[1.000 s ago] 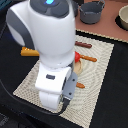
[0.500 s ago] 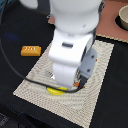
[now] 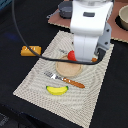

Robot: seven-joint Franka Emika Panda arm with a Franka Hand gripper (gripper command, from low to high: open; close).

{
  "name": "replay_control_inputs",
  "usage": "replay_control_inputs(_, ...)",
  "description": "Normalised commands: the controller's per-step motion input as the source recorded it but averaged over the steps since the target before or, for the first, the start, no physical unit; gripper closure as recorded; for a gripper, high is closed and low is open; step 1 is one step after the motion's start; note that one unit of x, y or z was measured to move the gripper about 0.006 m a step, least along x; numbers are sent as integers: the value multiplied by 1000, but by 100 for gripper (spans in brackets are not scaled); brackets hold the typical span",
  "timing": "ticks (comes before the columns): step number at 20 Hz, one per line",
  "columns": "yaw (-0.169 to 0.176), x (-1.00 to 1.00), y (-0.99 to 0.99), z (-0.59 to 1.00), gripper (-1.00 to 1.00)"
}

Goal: Interact with the objects in diverse but meaningful ways.

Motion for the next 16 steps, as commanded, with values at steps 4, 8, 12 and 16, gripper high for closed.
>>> replay_control_inputs(4,10,-104,866,-32,-100)
replay_control_inputs(8,16,-182,837,-77,-100)
replay_control_inputs(12,20,-274,791,-151,-100)
replay_control_inputs(16,25,-335,749,-200,-100)
